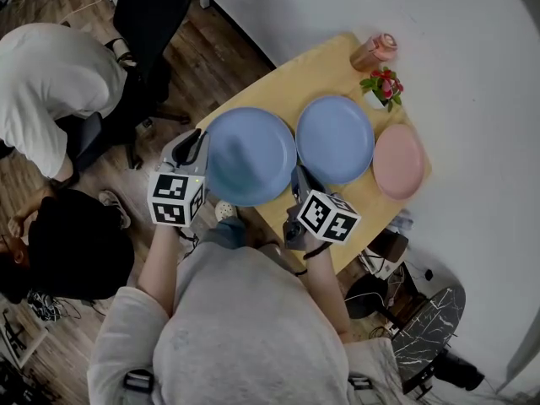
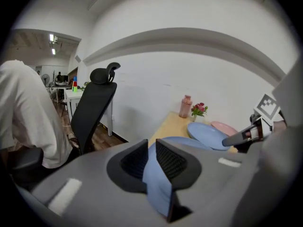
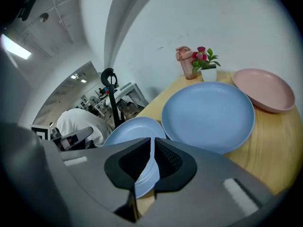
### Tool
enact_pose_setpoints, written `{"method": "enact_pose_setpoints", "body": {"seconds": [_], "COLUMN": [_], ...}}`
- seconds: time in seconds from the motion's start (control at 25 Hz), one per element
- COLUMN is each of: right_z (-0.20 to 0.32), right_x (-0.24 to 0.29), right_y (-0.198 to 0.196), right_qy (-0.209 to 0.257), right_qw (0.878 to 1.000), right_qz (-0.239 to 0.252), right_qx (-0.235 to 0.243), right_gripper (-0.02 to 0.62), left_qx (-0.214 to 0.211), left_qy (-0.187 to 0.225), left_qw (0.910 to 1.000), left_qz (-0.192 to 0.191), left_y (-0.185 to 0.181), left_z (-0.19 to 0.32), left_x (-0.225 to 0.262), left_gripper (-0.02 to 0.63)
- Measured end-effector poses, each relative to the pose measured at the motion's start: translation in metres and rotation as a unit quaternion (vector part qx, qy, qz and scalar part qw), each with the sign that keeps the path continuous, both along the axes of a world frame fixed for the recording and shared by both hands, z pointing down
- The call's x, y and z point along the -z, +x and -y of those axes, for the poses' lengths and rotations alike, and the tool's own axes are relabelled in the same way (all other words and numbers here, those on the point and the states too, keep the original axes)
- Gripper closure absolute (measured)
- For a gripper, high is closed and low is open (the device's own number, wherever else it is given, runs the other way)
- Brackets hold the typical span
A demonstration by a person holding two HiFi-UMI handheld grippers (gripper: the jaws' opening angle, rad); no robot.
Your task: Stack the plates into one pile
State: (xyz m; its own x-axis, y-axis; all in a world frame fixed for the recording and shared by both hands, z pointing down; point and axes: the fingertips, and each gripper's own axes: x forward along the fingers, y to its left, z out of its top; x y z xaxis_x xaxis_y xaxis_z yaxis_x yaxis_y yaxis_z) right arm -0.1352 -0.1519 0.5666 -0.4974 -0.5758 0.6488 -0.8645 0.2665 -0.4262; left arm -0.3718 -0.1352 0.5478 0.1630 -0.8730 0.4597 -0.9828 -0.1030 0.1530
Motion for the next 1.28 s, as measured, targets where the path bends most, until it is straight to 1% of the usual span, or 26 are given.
{"method": "enact_pose_setpoints", "body": {"seconds": [0.12, 0.2, 0.44, 0.56, 0.68, 0.8, 0.92, 0.96, 1.0, 1.04, 1.08, 1.2, 1.28], "right_z": [-0.002, -0.004, -0.006, -0.007, -0.007, -0.009, -0.011, -0.011, -0.011, -0.010, -0.010, -0.010, -0.010], "right_x": [-0.015, -0.023, -0.047, -0.053, -0.058, -0.064, -0.067, -0.067, -0.066, -0.065, -0.063, -0.054, -0.043], "right_y": [0.004, 0.004, 0.007, 0.008, 0.005, 0.001, -0.001, -0.002, -0.002, -0.002, -0.002, -0.004, -0.007], "right_qy": [-0.021, -0.033, -0.062, -0.068, -0.077, -0.084, -0.085, -0.082, -0.079, -0.075, -0.072, -0.054, -0.035], "right_qw": [1.000, 0.999, 0.997, 0.997, 0.996, 0.995, 0.995, 0.995, 0.996, 0.996, 0.996, 0.996, 0.997], "right_qz": [-0.006, -0.006, -0.013, -0.017, -0.016, -0.017, -0.026, -0.030, -0.036, -0.044, -0.053, -0.064, -0.067], "right_qx": [-0.012, -0.015, -0.036, -0.039, -0.039, -0.040, -0.040, -0.037, -0.035, -0.033, -0.031, -0.023, -0.014], "right_gripper": [0.575, 0.548, 0.515, 0.506, 0.505, 0.505, 0.508, 0.509, 0.512, 0.523, 0.561, 0.563, 0.563], "left_qx": [-0.003, -0.005, -0.011, -0.005, -0.003, -0.005, 0.000, 0.001, 0.002, 0.005, 0.009, 0.017, 0.021], "left_qy": [-0.026, -0.041, -0.093, -0.115, -0.133, -0.150, -0.162, -0.163, -0.164, -0.166, -0.169, -0.178, -0.174], "left_qw": [0.9996, 0.9991, 0.9954, 0.9930, 0.9906, 0.9883, 0.9867, 0.9866, 0.9865, 0.9862, 0.9855, 0.9835, 0.9840], "left_qz": [-0.004, -0.008, -0.021, -0.027, -0.031, -0.029, -0.014, -0.010, -0.007, -0.007, -0.009, -0.027, -0.034], "left_y": [-0.002, -0.003, -0.001, -0.002, -0.003, -0.003, -0.007, -0.007, -0.007, -0.008, -0.009, -0.012, -0.014], "left_z": [0.001, 0.001, 0.000, -0.002, -0.003, -0.006, -0.010, -0.011, -0.012, -0.013, -0.014, -0.019, -0.022], "left_x": [-0.019, -0.030, -0.063, -0.077, -0.087, -0.096, -0.102, -0.103, -0.102, -0.102, -0.102, -0.096, -0.088], "left_gripper": [0.543, 0.540, 0.468, 0.430, 0.414, 0.414, 0.419, 0.432, 0.473, 0.486, 0.488, 0.495, 0.499]}}
